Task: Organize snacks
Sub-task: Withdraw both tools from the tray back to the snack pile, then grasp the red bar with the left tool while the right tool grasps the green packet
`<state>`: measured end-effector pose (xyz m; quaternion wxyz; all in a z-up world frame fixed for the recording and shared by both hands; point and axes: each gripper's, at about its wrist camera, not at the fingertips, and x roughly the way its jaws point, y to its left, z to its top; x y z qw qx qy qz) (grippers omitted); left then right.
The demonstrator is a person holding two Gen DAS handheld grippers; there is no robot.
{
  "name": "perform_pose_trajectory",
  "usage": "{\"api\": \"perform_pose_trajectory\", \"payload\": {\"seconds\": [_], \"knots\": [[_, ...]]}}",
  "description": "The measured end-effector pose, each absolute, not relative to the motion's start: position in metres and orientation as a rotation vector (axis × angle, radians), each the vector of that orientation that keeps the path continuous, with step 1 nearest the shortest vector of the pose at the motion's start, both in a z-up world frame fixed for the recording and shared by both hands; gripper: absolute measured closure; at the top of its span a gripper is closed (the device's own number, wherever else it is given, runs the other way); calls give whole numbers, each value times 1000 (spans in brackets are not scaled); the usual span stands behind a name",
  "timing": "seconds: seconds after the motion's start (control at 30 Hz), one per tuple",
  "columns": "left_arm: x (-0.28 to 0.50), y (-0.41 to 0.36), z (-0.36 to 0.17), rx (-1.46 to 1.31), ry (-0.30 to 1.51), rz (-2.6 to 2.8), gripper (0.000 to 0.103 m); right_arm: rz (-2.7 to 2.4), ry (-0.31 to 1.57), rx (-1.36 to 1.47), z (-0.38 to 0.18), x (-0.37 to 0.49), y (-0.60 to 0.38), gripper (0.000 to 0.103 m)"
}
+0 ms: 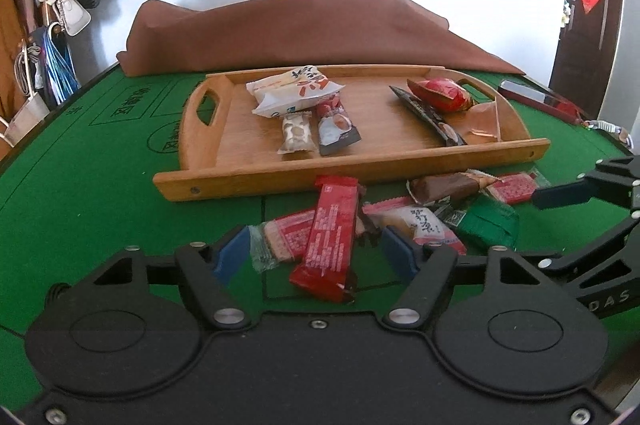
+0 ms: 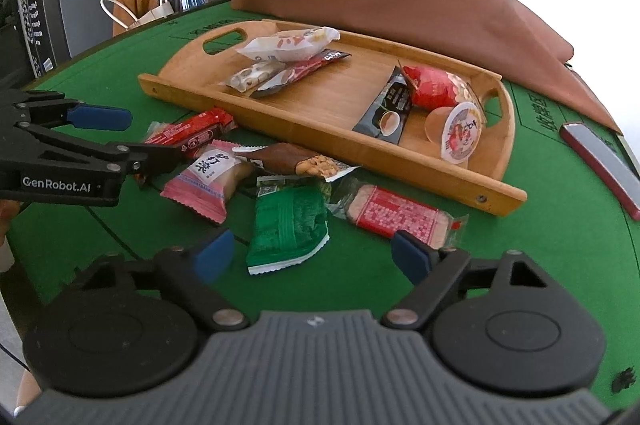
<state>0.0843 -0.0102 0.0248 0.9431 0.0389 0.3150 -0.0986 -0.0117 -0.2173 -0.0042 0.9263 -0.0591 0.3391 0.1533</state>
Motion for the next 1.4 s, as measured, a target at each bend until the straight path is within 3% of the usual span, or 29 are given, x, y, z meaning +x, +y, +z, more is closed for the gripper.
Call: {"api": "perform_pose_trajectory", "payload": {"seconds": [0.4, 0.53, 0.77, 0.83, 0.93, 1.4], "knots": [[97, -19, 18, 78, 669, -229, 51, 313, 691, -130, -3, -7, -210, 25], [100, -20, 17, 75, 674, -222, 51, 317, 689, -130, -3, -6, -207, 27], [103, -19, 16, 78, 675, -217, 55, 311, 693, -91, -2, -1, -206, 45], [103, -20, 16, 83, 673, -215, 62, 321, 695, -80, -1, -1, -206, 57], [102, -21, 15, 99, 669, -214, 79, 319, 696, -74, -1, -3, -206, 57], [96, -14, 37, 76, 635, -208, 79, 321, 650, -21, 22, -19, -220, 63]]}}
